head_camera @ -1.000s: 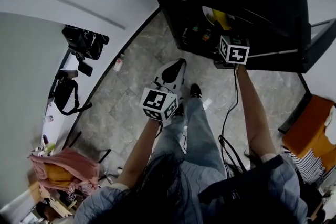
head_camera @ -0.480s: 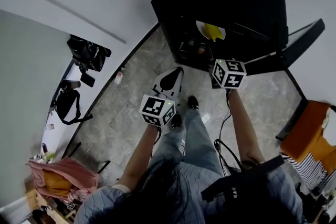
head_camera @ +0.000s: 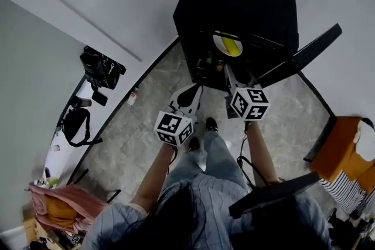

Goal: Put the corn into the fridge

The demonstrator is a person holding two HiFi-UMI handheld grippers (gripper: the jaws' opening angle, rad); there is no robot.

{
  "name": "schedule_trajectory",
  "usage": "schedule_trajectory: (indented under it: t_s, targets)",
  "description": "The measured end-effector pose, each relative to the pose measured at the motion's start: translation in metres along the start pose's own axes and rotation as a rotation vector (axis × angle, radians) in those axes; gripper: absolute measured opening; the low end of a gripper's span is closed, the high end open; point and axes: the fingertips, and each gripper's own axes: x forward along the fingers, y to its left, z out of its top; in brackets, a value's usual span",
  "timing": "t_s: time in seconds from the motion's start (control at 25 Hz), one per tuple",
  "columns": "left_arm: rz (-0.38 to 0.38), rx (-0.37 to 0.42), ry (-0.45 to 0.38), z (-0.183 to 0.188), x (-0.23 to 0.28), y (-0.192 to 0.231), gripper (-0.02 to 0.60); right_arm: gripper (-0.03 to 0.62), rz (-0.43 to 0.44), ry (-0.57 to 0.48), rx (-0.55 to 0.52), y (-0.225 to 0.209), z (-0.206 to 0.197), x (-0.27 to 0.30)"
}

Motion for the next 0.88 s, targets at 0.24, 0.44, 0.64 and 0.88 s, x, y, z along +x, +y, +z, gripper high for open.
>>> schedule_trajectory:
  t_s: [0.24, 0.44, 0.64, 0.88]
  targets:
    - [-0.019, -0.003, -0.031, 0.015, -0.018, -0.011, 0.006, 0.080, 0.008, -0.017, 0.031, 0.028, 0.004, -0.035]
    - [-0.035, 0.014, -0.043, 0.024, -0.041, -0.023, 0.006, 0.072, 0.008, -0.051, 0.067, 0.048, 0.008, -0.066]
    - [-0.051, 0.040, -0.055, 0.031, -0.075, -0.032, 0.006, 0.063, 0.002, -0.088, 0.085, 0.073, 0.009, -0.093]
    - [-0.082, 0.057, -0.074, 0.032, -0.111, -0.042, 0.006, 0.057, -0.011, -0.105, 0.084, 0.110, -0.005, -0.123]
